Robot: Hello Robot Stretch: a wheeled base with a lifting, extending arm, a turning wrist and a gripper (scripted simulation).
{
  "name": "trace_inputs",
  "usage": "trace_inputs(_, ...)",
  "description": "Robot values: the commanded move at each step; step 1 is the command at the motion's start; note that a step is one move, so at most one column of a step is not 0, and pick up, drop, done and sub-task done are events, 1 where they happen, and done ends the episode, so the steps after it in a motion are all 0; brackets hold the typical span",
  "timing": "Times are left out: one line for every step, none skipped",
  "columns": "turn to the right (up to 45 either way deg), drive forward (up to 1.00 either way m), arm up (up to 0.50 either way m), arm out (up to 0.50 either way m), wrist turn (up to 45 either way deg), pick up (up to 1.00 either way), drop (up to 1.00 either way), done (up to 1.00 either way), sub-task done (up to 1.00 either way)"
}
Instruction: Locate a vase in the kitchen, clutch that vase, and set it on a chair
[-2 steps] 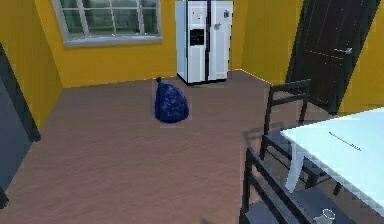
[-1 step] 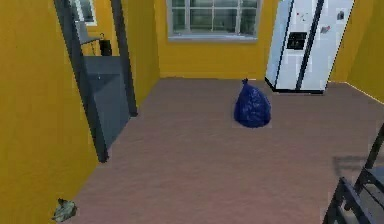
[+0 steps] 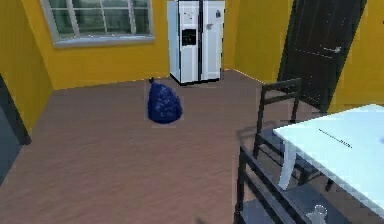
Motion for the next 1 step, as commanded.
trace_inputs(0.0, 1.00, 0.00, 0.00, 0.0, 0.00, 0.00, 0.00, 0.00)
